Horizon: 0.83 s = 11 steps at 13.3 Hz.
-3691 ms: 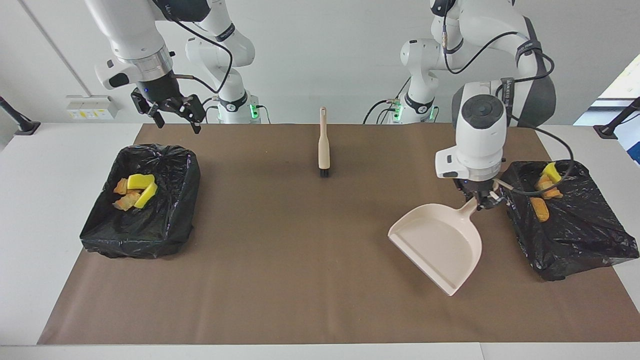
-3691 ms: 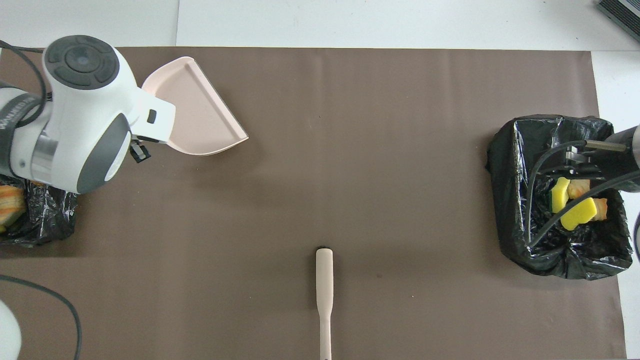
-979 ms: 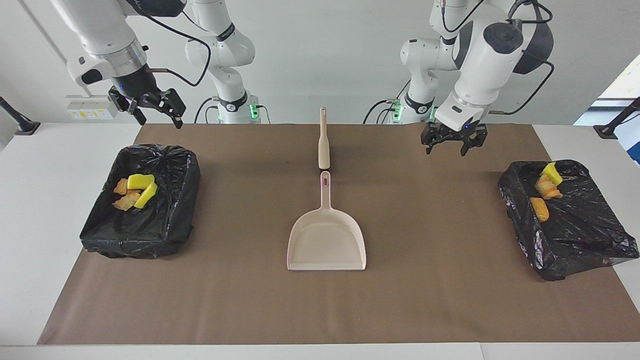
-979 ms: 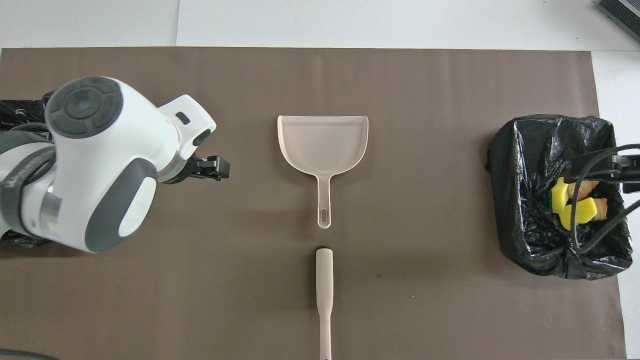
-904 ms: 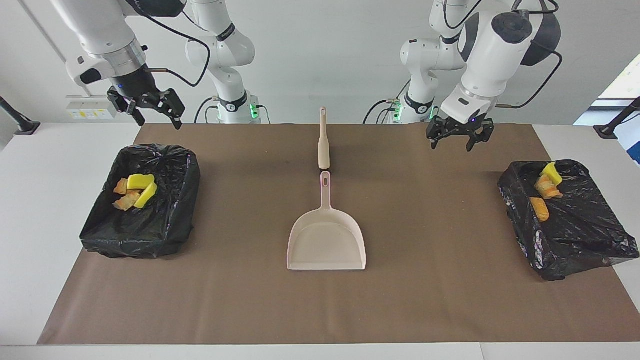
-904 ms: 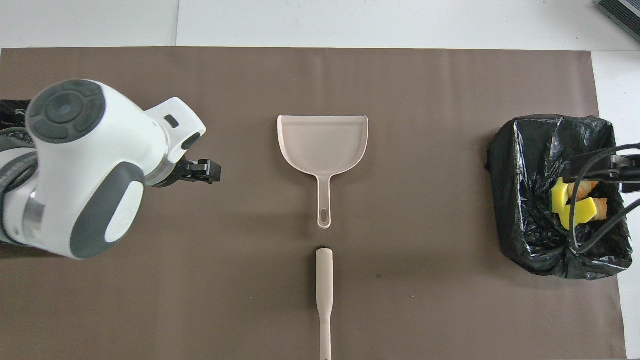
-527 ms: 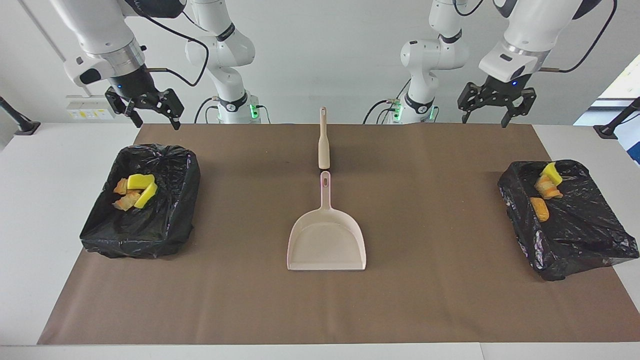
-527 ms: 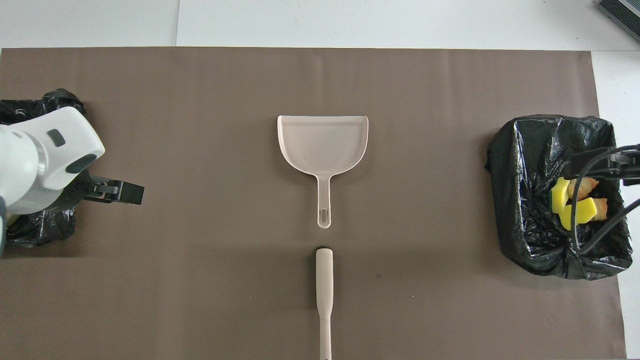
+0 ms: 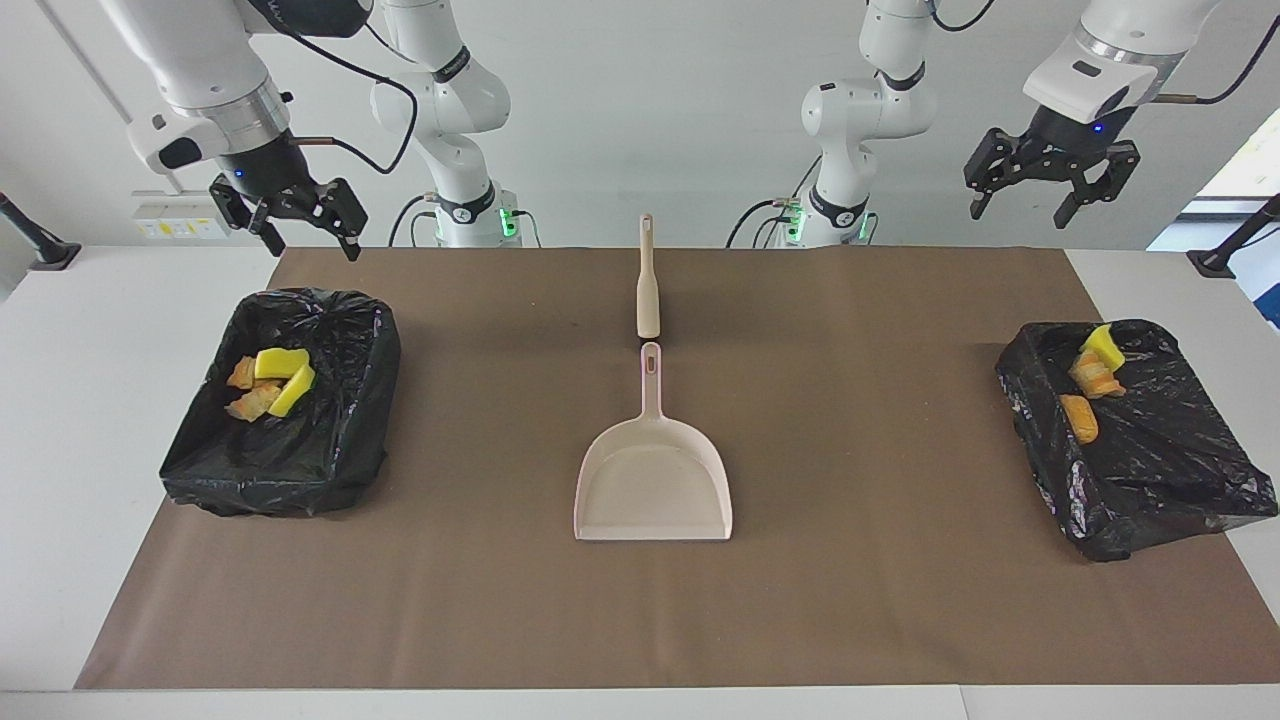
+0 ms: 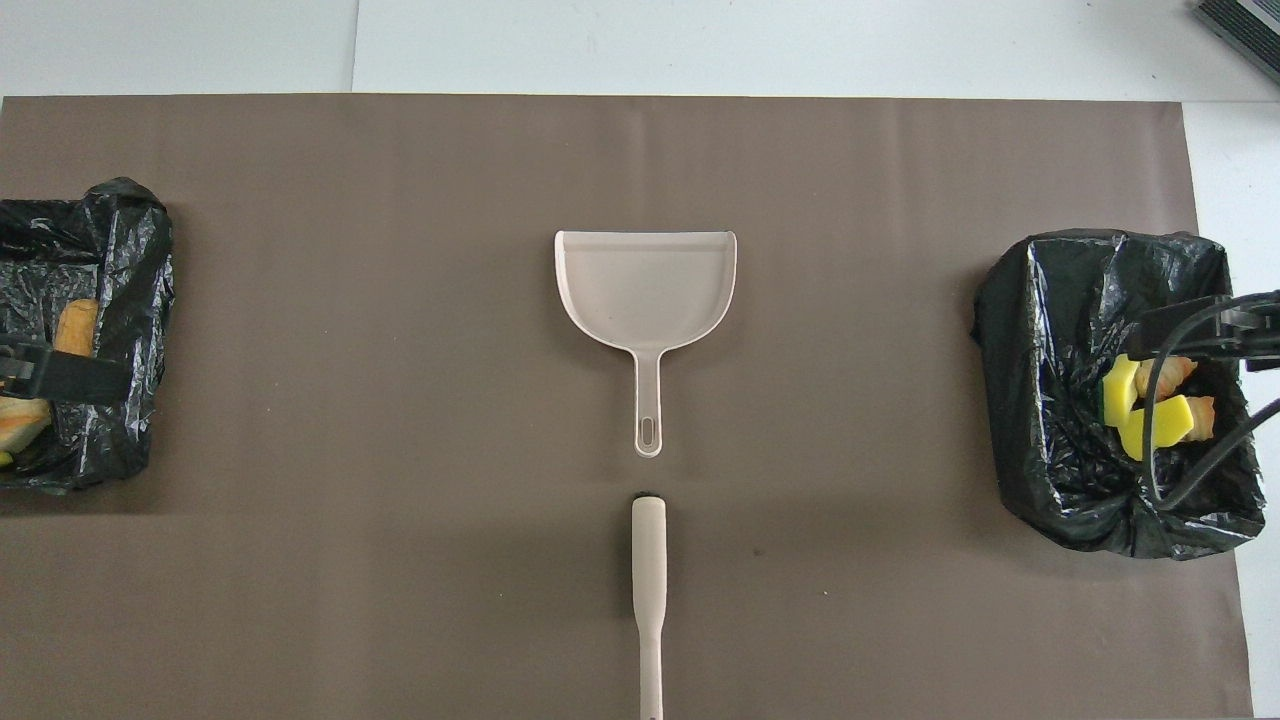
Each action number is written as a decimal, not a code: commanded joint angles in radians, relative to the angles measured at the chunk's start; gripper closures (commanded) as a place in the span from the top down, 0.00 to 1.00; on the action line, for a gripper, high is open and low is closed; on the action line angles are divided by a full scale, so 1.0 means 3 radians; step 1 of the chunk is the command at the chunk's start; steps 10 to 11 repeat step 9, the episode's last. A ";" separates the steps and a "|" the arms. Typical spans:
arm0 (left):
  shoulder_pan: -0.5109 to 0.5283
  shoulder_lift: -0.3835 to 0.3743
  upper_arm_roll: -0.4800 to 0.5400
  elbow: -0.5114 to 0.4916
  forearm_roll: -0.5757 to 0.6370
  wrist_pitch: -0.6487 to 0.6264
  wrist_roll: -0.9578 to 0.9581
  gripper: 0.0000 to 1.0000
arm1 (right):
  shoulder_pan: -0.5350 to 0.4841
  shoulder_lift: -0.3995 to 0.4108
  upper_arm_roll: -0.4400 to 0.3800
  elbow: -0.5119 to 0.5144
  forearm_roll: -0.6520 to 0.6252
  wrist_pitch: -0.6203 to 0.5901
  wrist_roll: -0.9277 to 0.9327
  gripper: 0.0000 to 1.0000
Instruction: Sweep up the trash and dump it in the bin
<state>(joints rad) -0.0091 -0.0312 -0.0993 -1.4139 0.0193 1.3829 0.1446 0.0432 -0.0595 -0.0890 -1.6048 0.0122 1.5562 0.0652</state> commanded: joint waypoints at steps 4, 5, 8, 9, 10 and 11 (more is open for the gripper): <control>0.0035 0.0012 0.0019 0.0039 -0.0029 -0.0003 -0.0139 1.00 | -0.0037 -0.0067 0.0005 -0.0101 -0.0031 0.0079 -0.0115 1.00; 0.0066 -0.0003 0.0019 0.0019 -0.0008 0.0008 -0.0134 1.00 | -0.0037 -0.0067 0.0010 -0.0101 -0.0026 0.0084 -0.0115 1.00; 0.0071 -0.0014 0.0019 0.0014 -0.0003 0.0003 -0.0165 1.00 | -0.0037 -0.0067 0.0010 -0.0101 -0.0031 0.0079 -0.0115 1.00; 0.0076 -0.0019 0.0019 -0.0006 -0.0008 0.0003 -0.0185 1.00 | -0.0037 -0.0067 0.0010 -0.0106 -0.0026 0.0084 -0.0115 1.00; 0.0076 -0.0019 0.0019 -0.0006 -0.0008 0.0003 -0.0185 1.00 | -0.0037 -0.0067 0.0010 -0.0106 -0.0026 0.0084 -0.0115 1.00; 0.0076 -0.0019 0.0019 -0.0006 -0.0008 0.0003 -0.0185 1.00 | -0.0037 -0.0067 0.0010 -0.0106 -0.0026 0.0084 -0.0115 1.00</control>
